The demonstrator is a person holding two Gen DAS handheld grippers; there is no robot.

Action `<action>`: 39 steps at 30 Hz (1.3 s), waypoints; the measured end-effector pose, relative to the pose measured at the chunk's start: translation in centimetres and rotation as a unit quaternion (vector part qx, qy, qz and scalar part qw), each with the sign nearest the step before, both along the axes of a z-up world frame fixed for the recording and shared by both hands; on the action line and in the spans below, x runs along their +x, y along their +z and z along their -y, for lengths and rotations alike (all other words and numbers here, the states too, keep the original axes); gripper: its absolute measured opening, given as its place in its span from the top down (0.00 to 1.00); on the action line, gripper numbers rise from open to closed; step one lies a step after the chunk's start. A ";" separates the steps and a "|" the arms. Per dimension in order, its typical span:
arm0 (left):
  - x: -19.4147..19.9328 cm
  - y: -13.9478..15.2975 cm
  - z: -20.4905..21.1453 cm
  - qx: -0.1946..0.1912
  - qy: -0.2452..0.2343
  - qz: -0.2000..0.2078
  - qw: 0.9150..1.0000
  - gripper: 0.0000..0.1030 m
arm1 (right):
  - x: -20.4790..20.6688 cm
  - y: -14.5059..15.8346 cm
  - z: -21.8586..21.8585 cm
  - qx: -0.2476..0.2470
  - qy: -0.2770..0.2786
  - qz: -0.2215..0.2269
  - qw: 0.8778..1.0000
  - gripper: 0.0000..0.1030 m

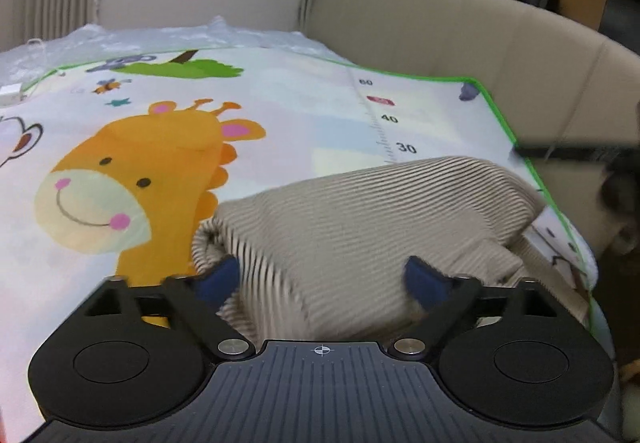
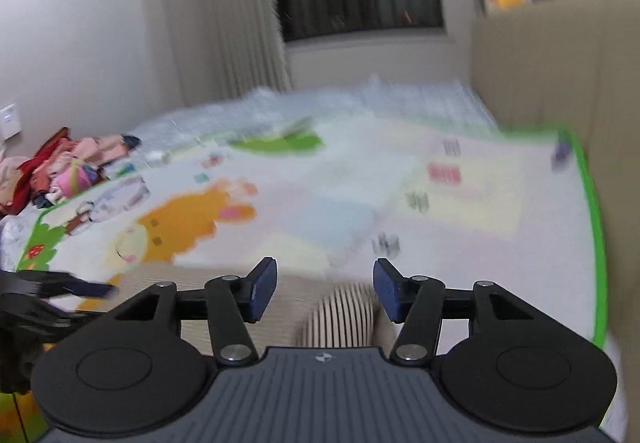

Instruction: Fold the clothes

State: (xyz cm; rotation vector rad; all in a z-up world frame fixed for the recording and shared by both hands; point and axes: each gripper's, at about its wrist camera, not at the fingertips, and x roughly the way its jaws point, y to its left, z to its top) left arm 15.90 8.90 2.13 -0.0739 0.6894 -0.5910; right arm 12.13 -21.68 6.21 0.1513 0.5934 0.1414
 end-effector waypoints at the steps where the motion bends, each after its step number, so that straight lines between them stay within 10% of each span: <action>1: 0.1 0.3 -0.8 -0.022 0.006 -0.013 1.000 0.07 | 0.2 -1.0 0.3 0.006 -0.006 -0.015 1.000 0.45; 7: 3.3 -0.1 -4.0 -0.164 0.060 -0.126 0.977 0.06 | -0.1 -3.6 1.6 0.078 -0.010 -0.044 0.996 0.33; 12: 6.2 -3.1 -1.6 -0.175 0.047 -0.193 0.964 0.18 | 1.4 -5.3 0.0 0.080 0.024 -0.072 0.994 0.36; 16: 7.6 -3.6 -0.7 -0.170 0.038 -0.179 0.968 0.45 | 3.1 -6.4 -0.6 0.095 0.031 -0.071 0.992 0.70; 19: 10.8 -2.9 -0.4 -0.170 0.048 -0.162 0.971 0.54 | 6.8 -6.0 -1.9 0.085 0.043 -0.056 0.994 0.75; 26: 13.7 1.9 -1.5 -0.173 0.071 -0.068 0.980 0.62 | 13.4 -2.2 -2.5 0.093 0.043 0.013 0.995 0.79; 39: 4.2 -3.9 -2.8 -0.132 0.045 -0.127 0.982 0.61 | 5.6 -5.9 -1.4 0.080 0.037 -0.035 0.996 0.77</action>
